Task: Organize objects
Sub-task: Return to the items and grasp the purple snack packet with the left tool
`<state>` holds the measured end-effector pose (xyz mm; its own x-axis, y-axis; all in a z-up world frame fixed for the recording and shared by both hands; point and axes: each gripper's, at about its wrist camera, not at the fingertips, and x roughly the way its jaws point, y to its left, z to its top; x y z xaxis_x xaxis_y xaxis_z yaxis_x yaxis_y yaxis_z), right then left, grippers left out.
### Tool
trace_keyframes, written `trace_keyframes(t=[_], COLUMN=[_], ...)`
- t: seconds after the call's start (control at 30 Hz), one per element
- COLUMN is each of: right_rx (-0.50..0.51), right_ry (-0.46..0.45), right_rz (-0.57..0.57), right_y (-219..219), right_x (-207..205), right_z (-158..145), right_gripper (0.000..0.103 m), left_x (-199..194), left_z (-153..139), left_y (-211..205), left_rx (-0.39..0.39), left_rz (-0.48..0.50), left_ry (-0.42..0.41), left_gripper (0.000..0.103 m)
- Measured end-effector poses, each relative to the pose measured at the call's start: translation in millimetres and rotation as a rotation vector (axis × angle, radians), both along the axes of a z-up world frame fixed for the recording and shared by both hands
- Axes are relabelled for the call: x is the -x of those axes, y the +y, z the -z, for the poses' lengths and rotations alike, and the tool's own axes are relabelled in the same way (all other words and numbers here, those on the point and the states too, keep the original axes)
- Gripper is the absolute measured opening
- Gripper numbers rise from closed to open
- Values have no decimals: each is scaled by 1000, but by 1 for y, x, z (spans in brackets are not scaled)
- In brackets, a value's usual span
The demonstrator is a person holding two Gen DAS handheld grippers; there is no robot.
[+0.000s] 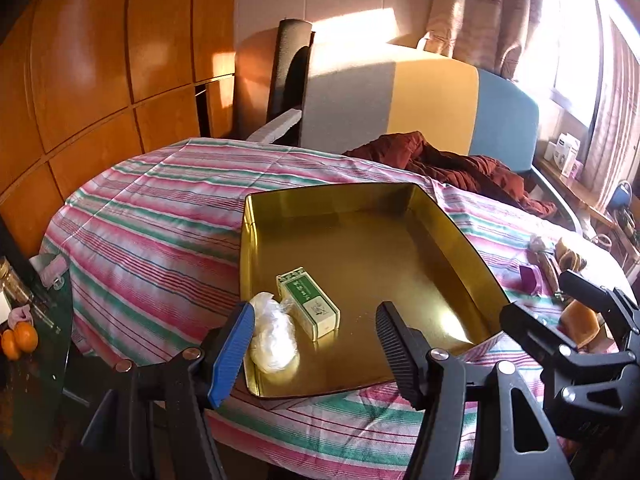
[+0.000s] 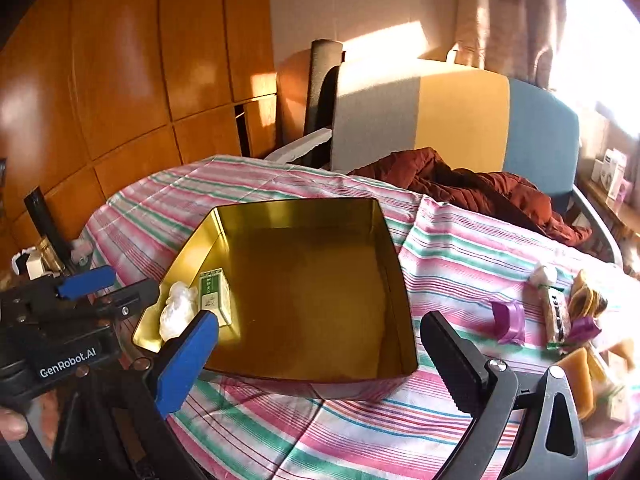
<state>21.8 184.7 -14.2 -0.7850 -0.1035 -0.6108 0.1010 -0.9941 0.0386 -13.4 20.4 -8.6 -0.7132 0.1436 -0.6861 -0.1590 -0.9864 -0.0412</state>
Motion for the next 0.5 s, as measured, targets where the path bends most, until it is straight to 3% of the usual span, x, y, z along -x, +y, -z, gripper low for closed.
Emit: trace_keyframes(t=[0.33,0.5], right_rx=[21,31], right_ry=[-25,-45], right_rz=[91,141], right_y=[38,58], right_x=[-7,-9], right_z=[8,14], right_gripper=[102,102], left_x=[-2,-1], left_z=[4,7], left_y=[19,20], left_rx=[9,-43], left_rz=[65,92], left_ry=[-24,-47], left_gripper=[64,64])
